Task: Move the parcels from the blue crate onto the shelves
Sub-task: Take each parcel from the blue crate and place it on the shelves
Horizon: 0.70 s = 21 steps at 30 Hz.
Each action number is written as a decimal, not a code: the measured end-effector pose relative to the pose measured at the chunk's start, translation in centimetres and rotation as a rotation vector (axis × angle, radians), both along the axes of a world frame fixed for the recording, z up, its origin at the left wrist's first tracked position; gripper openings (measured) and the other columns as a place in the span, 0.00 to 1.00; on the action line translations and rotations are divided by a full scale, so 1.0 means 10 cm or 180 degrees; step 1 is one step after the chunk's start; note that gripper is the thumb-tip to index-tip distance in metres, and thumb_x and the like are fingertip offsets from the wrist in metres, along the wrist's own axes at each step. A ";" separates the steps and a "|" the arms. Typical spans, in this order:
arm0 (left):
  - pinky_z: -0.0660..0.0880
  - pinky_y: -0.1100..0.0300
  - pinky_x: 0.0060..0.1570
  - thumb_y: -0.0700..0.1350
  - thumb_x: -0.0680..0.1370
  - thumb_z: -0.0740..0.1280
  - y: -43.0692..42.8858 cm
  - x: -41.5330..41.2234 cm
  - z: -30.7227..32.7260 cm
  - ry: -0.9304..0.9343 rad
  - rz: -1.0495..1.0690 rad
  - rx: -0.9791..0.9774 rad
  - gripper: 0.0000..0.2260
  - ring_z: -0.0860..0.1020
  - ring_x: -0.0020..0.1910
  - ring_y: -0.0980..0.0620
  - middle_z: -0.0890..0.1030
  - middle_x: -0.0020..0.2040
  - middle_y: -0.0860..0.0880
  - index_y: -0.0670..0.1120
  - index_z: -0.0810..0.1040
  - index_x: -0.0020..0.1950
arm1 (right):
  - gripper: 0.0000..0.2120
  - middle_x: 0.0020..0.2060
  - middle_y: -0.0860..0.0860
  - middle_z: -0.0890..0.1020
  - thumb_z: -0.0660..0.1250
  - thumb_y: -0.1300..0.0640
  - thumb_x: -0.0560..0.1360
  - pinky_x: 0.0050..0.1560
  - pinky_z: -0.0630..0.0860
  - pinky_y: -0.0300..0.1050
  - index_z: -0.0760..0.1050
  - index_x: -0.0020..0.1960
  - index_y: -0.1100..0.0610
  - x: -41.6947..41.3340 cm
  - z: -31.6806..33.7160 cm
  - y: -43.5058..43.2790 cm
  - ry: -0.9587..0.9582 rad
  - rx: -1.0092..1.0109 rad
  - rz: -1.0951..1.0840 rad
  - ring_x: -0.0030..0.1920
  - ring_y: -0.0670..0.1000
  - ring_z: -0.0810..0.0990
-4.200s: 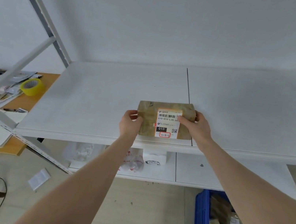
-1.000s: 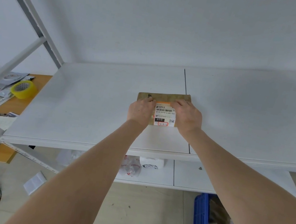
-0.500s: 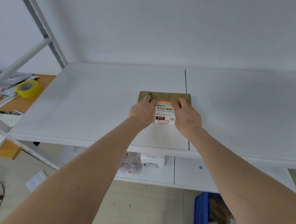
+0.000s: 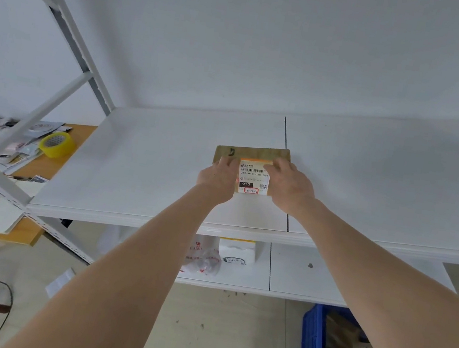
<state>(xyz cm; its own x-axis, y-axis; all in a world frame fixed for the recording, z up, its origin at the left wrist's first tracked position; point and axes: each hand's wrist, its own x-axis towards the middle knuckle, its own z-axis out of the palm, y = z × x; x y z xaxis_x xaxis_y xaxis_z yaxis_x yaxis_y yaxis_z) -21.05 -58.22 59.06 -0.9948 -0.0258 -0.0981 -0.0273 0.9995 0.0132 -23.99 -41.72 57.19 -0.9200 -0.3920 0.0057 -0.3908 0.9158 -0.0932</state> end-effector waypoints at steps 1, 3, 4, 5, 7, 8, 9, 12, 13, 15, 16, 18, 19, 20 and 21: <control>0.72 0.54 0.50 0.40 0.77 0.62 0.01 0.03 0.02 0.0016 0.0009 -0.0021 0.26 0.70 0.65 0.46 0.62 0.71 0.48 0.47 0.59 0.74 | 0.28 0.68 0.52 0.63 0.63 0.66 0.73 0.58 0.74 0.48 0.63 0.71 0.54 0.03 0.02 0.01 0.0018 0.0008 -0.0004 0.67 0.54 0.65; 0.72 0.54 0.49 0.40 0.78 0.62 0.05 0.10 0.05 0.0037 0.0008 -0.0058 0.26 0.69 0.66 0.47 0.61 0.71 0.48 0.48 0.59 0.74 | 0.29 0.68 0.53 0.62 0.63 0.66 0.73 0.59 0.73 0.48 0.62 0.72 0.54 0.09 0.07 0.03 0.0055 0.0008 -0.0014 0.68 0.54 0.64; 0.73 0.54 0.50 0.40 0.78 0.61 0.06 0.13 0.08 0.0039 0.0002 -0.0072 0.25 0.69 0.66 0.47 0.61 0.71 0.48 0.48 0.59 0.74 | 0.29 0.68 0.53 0.62 0.63 0.66 0.74 0.59 0.72 0.47 0.61 0.72 0.54 0.12 0.09 0.05 0.0072 -0.0001 -0.0022 0.68 0.54 0.64; 0.73 0.54 0.50 0.40 0.78 0.61 0.08 0.17 0.10 0.0039 -0.0010 -0.0079 0.25 0.70 0.66 0.47 0.62 0.71 0.48 0.48 0.59 0.74 | 0.29 0.68 0.53 0.62 0.62 0.66 0.74 0.59 0.71 0.47 0.61 0.73 0.54 0.16 0.12 0.06 0.0089 -0.0006 -0.0035 0.68 0.54 0.64; 0.73 0.54 0.49 0.40 0.78 0.61 0.10 0.23 0.15 0.0069 -0.0041 -0.0091 0.25 0.70 0.65 0.47 0.63 0.71 0.48 0.47 0.59 0.74 | 0.28 0.68 0.54 0.63 0.62 0.65 0.74 0.60 0.70 0.47 0.61 0.72 0.54 0.24 0.20 0.10 0.0146 -0.0018 -0.0075 0.68 0.54 0.63; 0.73 0.54 0.49 0.40 0.78 0.61 0.11 0.26 0.18 0.0089 -0.0060 -0.0097 0.25 0.71 0.64 0.47 0.63 0.70 0.47 0.47 0.59 0.74 | 0.28 0.68 0.54 0.63 0.62 0.65 0.74 0.60 0.69 0.46 0.61 0.72 0.54 0.29 0.24 0.12 0.0173 -0.0019 -0.0101 0.68 0.55 0.63; 0.73 0.54 0.49 0.40 0.78 0.62 0.11 0.28 0.21 0.0106 -0.0085 -0.0103 0.25 0.71 0.64 0.46 0.64 0.70 0.47 0.47 0.59 0.74 | 0.28 0.68 0.55 0.63 0.62 0.64 0.74 0.61 0.69 0.46 0.61 0.72 0.55 0.34 0.28 0.14 0.0194 -0.0022 -0.0135 0.69 0.55 0.63; 0.74 0.53 0.49 0.40 0.78 0.62 0.14 0.38 0.29 0.0130 -0.0172 -0.0147 0.24 0.72 0.62 0.45 0.64 0.69 0.46 0.46 0.60 0.73 | 0.29 0.69 0.55 0.63 0.62 0.65 0.74 0.62 0.69 0.47 0.59 0.73 0.55 0.49 0.38 0.21 0.0275 -0.0037 -0.0242 0.70 0.55 0.62; 0.74 0.53 0.49 0.39 0.77 0.62 0.15 0.42 0.30 0.0139 -0.0195 -0.0140 0.24 0.73 0.62 0.45 0.64 0.69 0.46 0.45 0.61 0.73 | 0.29 0.69 0.55 0.63 0.61 0.65 0.74 0.63 0.69 0.47 0.59 0.73 0.55 0.55 0.41 0.24 0.0299 -0.0037 -0.0274 0.70 0.56 0.62; 0.74 0.53 0.50 0.39 0.77 0.62 0.18 0.53 0.33 0.0148 -0.0278 -0.0150 0.24 0.72 0.63 0.44 0.63 0.70 0.46 0.45 0.61 0.73 | 0.30 0.70 0.55 0.63 0.60 0.66 0.74 0.64 0.68 0.46 0.58 0.74 0.54 0.70 0.44 0.28 0.0301 -0.0054 -0.0369 0.71 0.55 0.61; 0.74 0.52 0.51 0.39 0.77 0.61 0.20 0.60 0.34 0.0131 -0.0321 -0.0171 0.24 0.71 0.64 0.44 0.63 0.70 0.46 0.45 0.60 0.73 | 0.31 0.70 0.54 0.62 0.60 0.66 0.74 0.64 0.67 0.46 0.57 0.74 0.54 0.79 0.46 0.30 0.0275 -0.0063 -0.0416 0.71 0.55 0.60; 0.74 0.51 0.54 0.39 0.77 0.61 0.24 0.76 0.36 0.0079 -0.0396 -0.0226 0.25 0.69 0.65 0.44 0.62 0.71 0.46 0.45 0.59 0.74 | 0.29 0.71 0.53 0.61 0.60 0.66 0.74 0.65 0.66 0.45 0.58 0.74 0.55 0.99 0.48 0.35 0.0263 -0.0053 -0.0475 0.71 0.54 0.60; 0.74 0.50 0.54 0.39 0.78 0.61 0.26 0.84 0.38 0.0076 -0.0444 -0.0257 0.25 0.69 0.66 0.44 0.62 0.71 0.45 0.45 0.59 0.74 | 0.29 0.71 0.54 0.61 0.61 0.64 0.75 0.65 0.65 0.46 0.59 0.74 0.55 1.10 0.48 0.38 0.0276 -0.0054 -0.0505 0.71 0.54 0.60; 0.74 0.50 0.54 0.40 0.78 0.61 0.30 0.92 0.39 0.0083 -0.0504 -0.0288 0.25 0.69 0.66 0.43 0.63 0.71 0.45 0.45 0.59 0.74 | 0.28 0.71 0.54 0.61 0.61 0.63 0.75 0.65 0.65 0.46 0.59 0.74 0.55 1.21 0.48 0.42 0.0284 -0.0062 -0.0541 0.72 0.54 0.60; 0.73 0.50 0.54 0.40 0.78 0.61 0.35 1.00 0.40 0.0092 -0.0568 -0.0321 0.24 0.68 0.66 0.43 0.63 0.71 0.45 0.45 0.59 0.73 | 0.28 0.72 0.54 0.60 0.61 0.63 0.76 0.65 0.65 0.46 0.58 0.74 0.55 1.32 0.48 0.47 0.0279 -0.0071 -0.0587 0.72 0.54 0.60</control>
<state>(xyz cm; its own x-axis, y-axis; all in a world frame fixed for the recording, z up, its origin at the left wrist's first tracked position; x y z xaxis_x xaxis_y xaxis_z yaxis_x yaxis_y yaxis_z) -11.02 -54.74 63.04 -0.9869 0.1428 -0.0753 0.1492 0.9848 -0.0891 -10.81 -37.07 61.97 -0.9717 -0.2158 0.0957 -0.2242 0.9706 -0.0874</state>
